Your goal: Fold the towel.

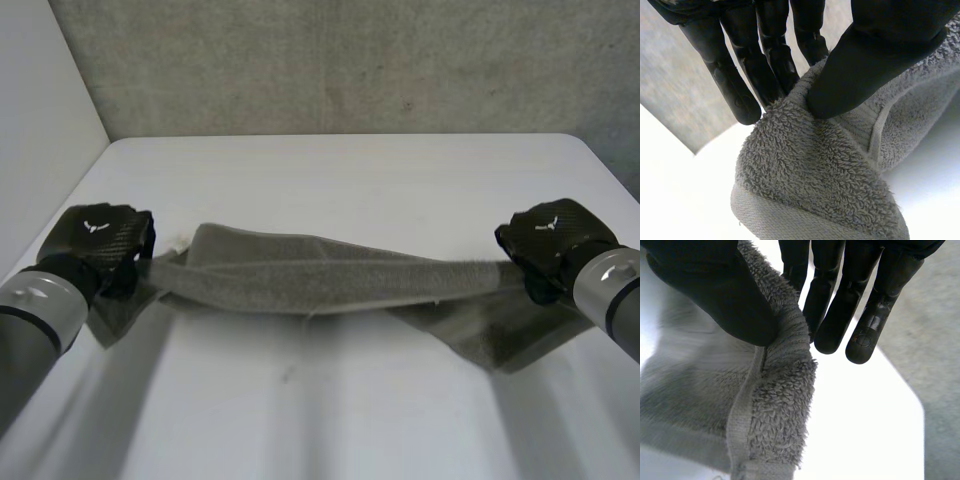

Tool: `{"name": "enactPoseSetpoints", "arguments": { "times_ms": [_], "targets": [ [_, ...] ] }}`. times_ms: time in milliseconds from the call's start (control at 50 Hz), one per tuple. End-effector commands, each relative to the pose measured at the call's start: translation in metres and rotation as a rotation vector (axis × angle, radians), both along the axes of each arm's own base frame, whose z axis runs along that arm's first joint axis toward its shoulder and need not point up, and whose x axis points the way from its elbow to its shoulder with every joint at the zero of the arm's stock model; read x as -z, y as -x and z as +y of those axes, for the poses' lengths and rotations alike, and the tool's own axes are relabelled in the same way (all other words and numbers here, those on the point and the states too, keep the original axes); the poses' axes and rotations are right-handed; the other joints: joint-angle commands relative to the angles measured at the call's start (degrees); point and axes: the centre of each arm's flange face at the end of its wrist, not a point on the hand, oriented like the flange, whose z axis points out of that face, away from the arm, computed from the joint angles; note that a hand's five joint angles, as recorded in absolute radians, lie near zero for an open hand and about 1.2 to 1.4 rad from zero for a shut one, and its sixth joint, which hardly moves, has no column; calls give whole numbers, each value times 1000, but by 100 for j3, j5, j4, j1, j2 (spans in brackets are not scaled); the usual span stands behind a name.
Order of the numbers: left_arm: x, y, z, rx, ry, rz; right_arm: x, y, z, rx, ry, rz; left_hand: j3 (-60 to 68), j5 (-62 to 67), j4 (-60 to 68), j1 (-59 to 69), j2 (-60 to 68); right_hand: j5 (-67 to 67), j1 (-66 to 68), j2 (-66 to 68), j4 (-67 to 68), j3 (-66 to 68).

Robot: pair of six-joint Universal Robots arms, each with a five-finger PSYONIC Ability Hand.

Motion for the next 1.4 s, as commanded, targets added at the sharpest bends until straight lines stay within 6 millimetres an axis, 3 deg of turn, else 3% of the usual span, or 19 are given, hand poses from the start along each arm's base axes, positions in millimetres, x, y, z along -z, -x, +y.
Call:
{"name": "enactPoseSetpoints", "arguments": {
  "times_ms": [20, 160, 280, 320, 340, 360, 380, 420, 440, 480, 560, 700, 820, 840, 940, 980, 1100, 1200, 1400],
  "targets": [
    [18, -14, -3, -29, -264, -48, 13, 0, 17, -144, -145, 200, 1060, 1114, 1029, 1298, 1031, 1431, 2478, 1291, 1164, 1228],
    [40, -6, -39, 1, -274, -108, 30, -11, -14, -162, -108, 231, 1060, 1114, 1029, 1298, 1031, 1431, 2478, 1291, 1164, 1228],
    [15, 13, -105, 20, -58, -107, -1, -27, -80, -70, 208, 186, 1060, 1114, 1029, 1298, 1031, 1431, 2478, 1291, 1164, 1228],
    [-5, 22, -122, 28, 46, -84, -45, -36, -109, 15, 471, 125, 1060, 1114, 1029, 1298, 1031, 1431, 2478, 1291, 1164, 1228],
    [-34, 33, -140, 34, 184, -46, -45, -36, -109, 15, 473, 125, 1060, 1114, 1029, 1298, 1031, 1431, 2478, 1291, 1164, 1228],
    [-64, 42, -152, 37, 314, 0, -72, -42, -118, 48, 625, 75, 1060, 1114, 1029, 1298, 1031, 1431, 2478, 1291, 1164, 1228],
    [-64, 42, -152, 37, 315, 1, -73, -42, -118, 48, 626, 75, 1060, 1114, 1029, 1298, 1031, 1431, 2478, 1291, 1164, 1228],
    [-131, 48, -167, 8, 593, 130, -123, -51, -126, 83, 919, -35, 1060, 1114, 1029, 1298, 1031, 1431, 2478, 1291, 1164, 1228],
    [-132, 48, -168, 7, 594, 130, -123, -51, -126, 83, 920, -36, 1060, 1114, 1029, 1298, 1031, 1431, 2478, 1291, 1164, 1228],
    [-183, 48, -170, -9, 814, 242, -160, -50, -120, 112, 1124, -111, 1060, 1114, 1029, 1298, 1031, 1431, 2478, 1291, 1164, 1228],
    [-196, 48, -170, -3, 888, 275, -166, -49, -115, 112, 1146, -120, 1060, 1114, 1029, 1298, 1031, 1431, 2478, 1291, 1164, 1228],
    [-150, 50, -173, 2, 751, 247, -121, -51, -111, 59, 965, -55, 1060, 1114, 1029, 1298, 1031, 1431, 2478, 1291, 1164, 1228],
    [-58, 47, -167, -3, 506, 176, -71, -51, -106, 3, 820, -20, 1060, 1114, 1029, 1298, 1031, 1431, 2478, 1291, 1164, 1228],
    [-58, 47, -167, -3, 505, 176, -70, -51, -106, 3, 819, -19, 1060, 1114, 1029, 1298, 1031, 1431, 2478, 1291, 1164, 1228],
    [0, 45, -159, -4, 390, 143, -15, -52, -104, -46, 651, -27, 1060, 1114, 1029, 1298, 1031, 1431, 2478, 1291, 1164, 1228],
    [39, 43, -152, -3, 313, 118, 31, -54, -98, -90, 515, -23, 1060, 1114, 1029, 1298, 1031, 1431, 2478, 1291, 1164, 1228],
    [90, 35, -127, -7, 148, 67, 100, -48, -80, -133, 259, 61, 1060, 1114, 1029, 1298, 1031, 1431, 2478, 1291, 1164, 1228],
    [108, 26, -98, 10, 0, -4, 101, -38, -64, -136, 126, 143, 1060, 1114, 1029, 1298, 1031, 1431, 2478, 1291, 1164, 1228],
    [67, -20, -45, -35, -226, -173, 50, -3, -23, -72, -73, 225, 1060, 1114, 1029, 1298, 1031, 1431, 2478, 1291, 1164, 1228]
  ]
}}
